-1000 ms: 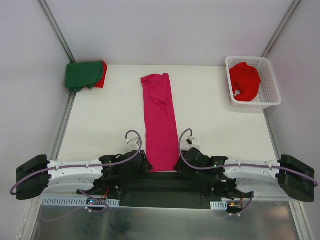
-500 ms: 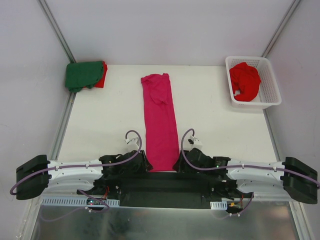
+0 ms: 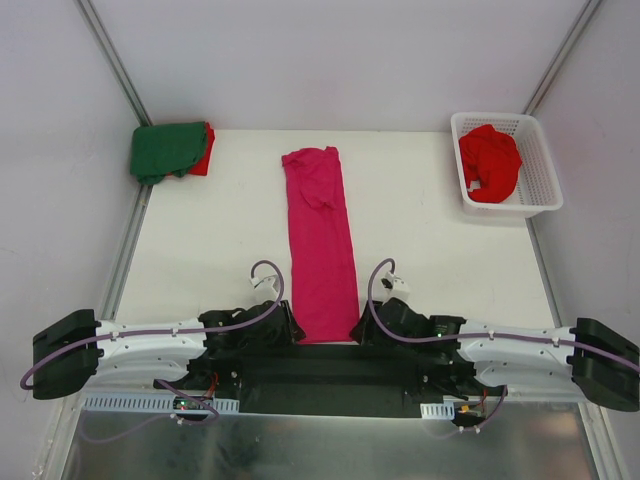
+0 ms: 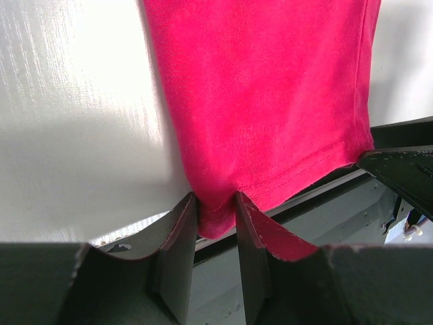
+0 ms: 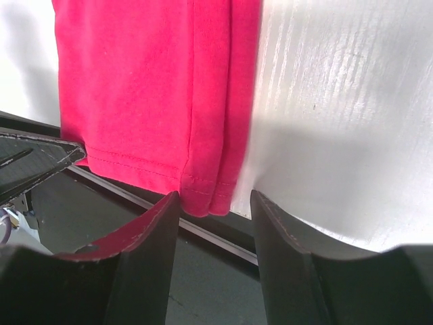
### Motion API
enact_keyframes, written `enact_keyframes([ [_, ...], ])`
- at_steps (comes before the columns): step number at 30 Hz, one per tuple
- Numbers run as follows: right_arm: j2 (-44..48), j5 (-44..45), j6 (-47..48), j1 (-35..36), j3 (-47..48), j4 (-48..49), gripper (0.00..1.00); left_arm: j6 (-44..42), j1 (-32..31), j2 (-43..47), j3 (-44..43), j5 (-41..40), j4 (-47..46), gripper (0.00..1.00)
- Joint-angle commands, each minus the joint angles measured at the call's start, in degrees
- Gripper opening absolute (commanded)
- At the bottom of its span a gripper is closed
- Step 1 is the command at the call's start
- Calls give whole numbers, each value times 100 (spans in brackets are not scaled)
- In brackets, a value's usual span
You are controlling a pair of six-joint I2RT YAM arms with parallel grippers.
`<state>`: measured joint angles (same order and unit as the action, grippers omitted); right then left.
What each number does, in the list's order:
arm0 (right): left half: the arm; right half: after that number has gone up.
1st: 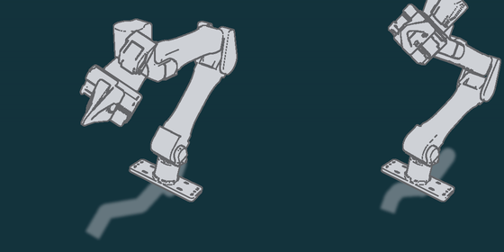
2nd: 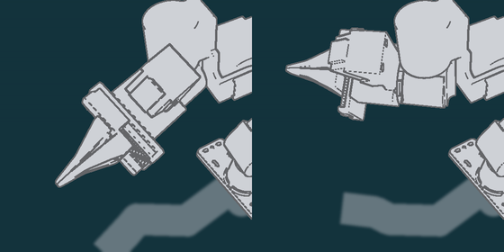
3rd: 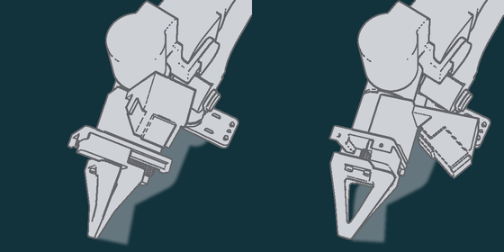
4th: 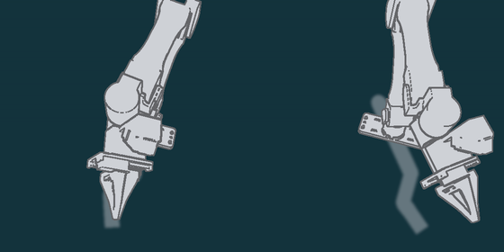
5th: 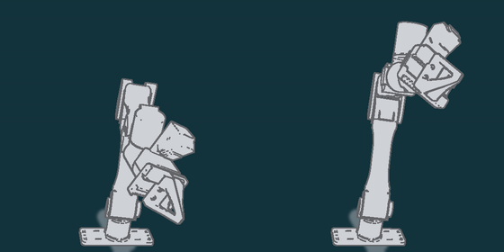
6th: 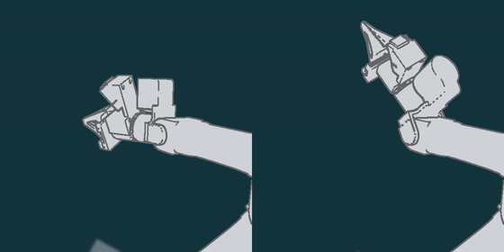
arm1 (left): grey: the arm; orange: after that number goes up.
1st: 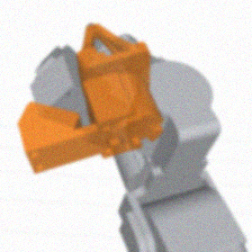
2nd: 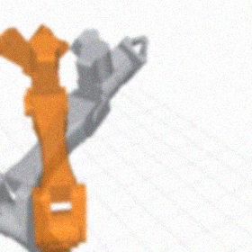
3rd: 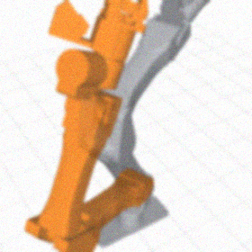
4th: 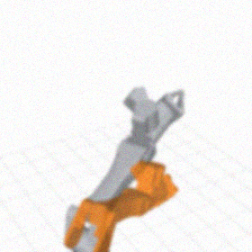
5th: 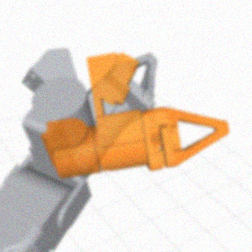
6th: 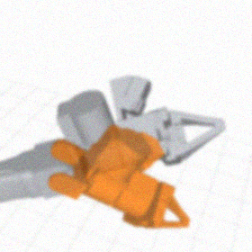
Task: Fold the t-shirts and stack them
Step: Grab the bottom of the folded rectangular tshirt with both arms
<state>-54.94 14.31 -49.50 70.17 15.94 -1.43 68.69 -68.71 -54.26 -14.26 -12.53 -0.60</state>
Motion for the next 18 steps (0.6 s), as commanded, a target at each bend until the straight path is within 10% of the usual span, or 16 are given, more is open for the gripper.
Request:
enact_keyframes([
  [1, -183, 160, -51, 14, -56, -165, 49, 75, -55, -32, 20, -144, 174, 28],
  [10, -465, 90, -51, 23, -12, 73, 41, 92, -55, -23, 46, -144, 183, 26],
  [18, -640, 20, -34, 5, 49, 82, 3, 136, -55, -32, 81, -214, 183, 0],
])
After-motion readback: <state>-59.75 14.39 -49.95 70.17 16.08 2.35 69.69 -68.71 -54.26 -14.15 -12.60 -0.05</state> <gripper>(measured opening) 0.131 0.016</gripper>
